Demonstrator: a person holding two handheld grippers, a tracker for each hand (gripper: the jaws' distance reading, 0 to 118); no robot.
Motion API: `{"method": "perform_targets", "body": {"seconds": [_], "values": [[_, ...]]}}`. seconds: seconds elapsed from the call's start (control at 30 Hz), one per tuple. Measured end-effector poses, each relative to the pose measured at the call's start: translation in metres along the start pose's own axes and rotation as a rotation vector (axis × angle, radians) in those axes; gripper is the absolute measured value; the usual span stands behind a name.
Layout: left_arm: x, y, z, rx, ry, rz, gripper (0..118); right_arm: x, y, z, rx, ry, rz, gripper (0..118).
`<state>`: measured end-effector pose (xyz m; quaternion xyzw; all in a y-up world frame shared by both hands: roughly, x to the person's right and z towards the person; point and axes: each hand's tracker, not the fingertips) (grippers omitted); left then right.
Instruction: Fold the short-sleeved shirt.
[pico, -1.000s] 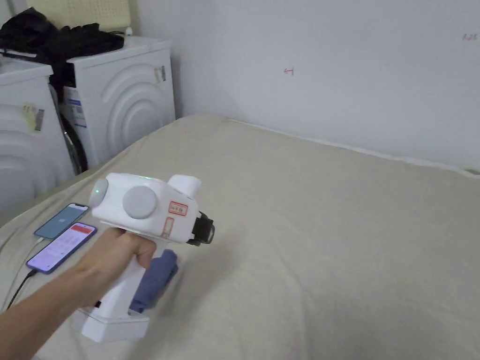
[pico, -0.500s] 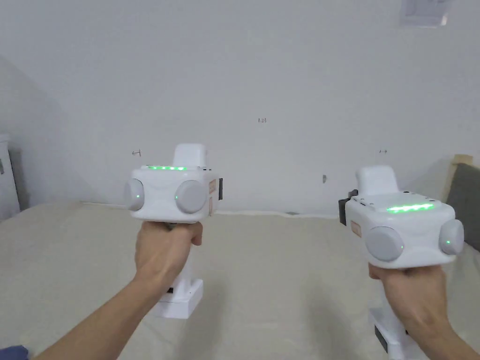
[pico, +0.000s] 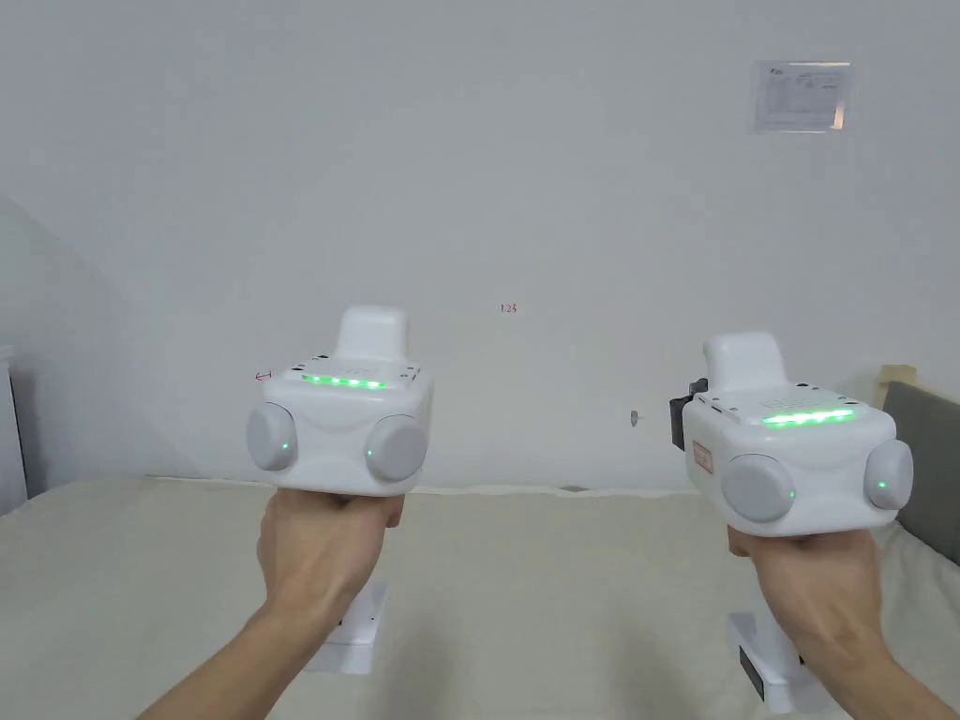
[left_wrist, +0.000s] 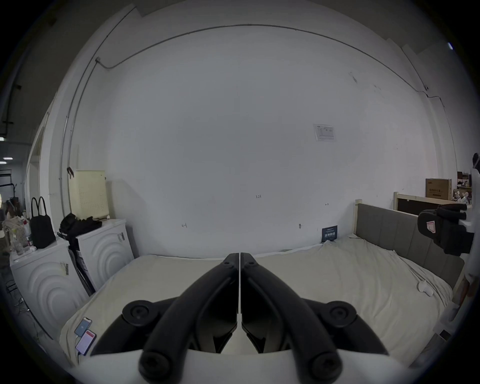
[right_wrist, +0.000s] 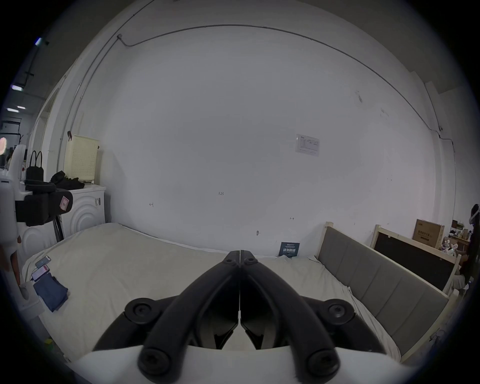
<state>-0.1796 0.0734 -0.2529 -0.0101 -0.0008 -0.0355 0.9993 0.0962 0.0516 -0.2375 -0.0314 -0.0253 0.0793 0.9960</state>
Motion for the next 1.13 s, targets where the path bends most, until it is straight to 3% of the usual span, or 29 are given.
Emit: {"method": "perform_targets", "body": {"seconds": [0.07, 0.1, 0.13, 0.17, 0.2, 0.23, 0.27, 0.3, 0.5, 0.6, 0.73, 0.83, 1.0, 1.13], "values": [[-0.002, 0.003, 0.0, 0.001, -0.008, 0.03, 4, 0.002, 0.002, 0.001, 0.009, -0.013, -0.035, 3], [-0.001, 0.004, 0.0, 0.004, -0.002, 0.03, 15, 0.005, 0.004, 0.001, 0.012, -0.01, -0.049, 8], [-0.001, 0.005, -0.002, -0.014, 0.009, 0.024, 37, 0.006, 0.006, 0.0, 0.011, 0.0, -0.062, 18], [0.001, 0.006, -0.006, -0.03, 0.015, -0.013, 76, 0.007, 0.009, -0.001, 0.004, 0.002, -0.065, 44], [0.003, 0.005, -0.007, -0.021, 0.036, -0.037, 98, 0.007, 0.012, -0.003, -0.014, -0.006, -0.057, 76], [0.003, 0.005, -0.007, -0.004, 0.037, -0.022, 112, 0.007, 0.013, -0.005, -0.02, 0.005, -0.055, 106], [0.002, 0.005, -0.005, -0.044, 0.079, 0.009, 118, 0.006, 0.013, -0.006, -0.015, -0.009, -0.051, 118], [0.001, 0.001, -0.006, -0.004, 0.085, 0.081, 118, 0.001, 0.012, 0.0, 0.043, -0.011, -0.039, 118], [0.002, 0.016, -0.02, -0.137, 0.031, 0.06, 118, 0.0, 0.012, -0.002, 0.005, -0.032, -0.038, 118], [0.007, 0.02, -0.016, -0.168, 0.072, 0.054, 118, 0.002, 0.012, -0.002, 0.003, -0.036, -0.043, 118], [0.021, 0.021, -0.005, -0.154, 0.115, -0.075, 118, 0.011, 0.016, -0.004, -0.021, -0.009, -0.077, 118], [0.025, 0.024, 0.005, -0.121, 0.065, -0.122, 118, 0.01, 0.018, -0.001, -0.016, -0.007, -0.081, 118], [0.021, 0.035, 0.007, -0.114, 0.043, -0.043, 118, 0.013, 0.023, 0.005, -0.007, -0.006, -0.068, 118], [0.021, 0.036, 0.013, -0.08, 0.073, -0.024, 118, 0.022, 0.025, 0.007, -0.015, 0.005, -0.107, 118]]}}
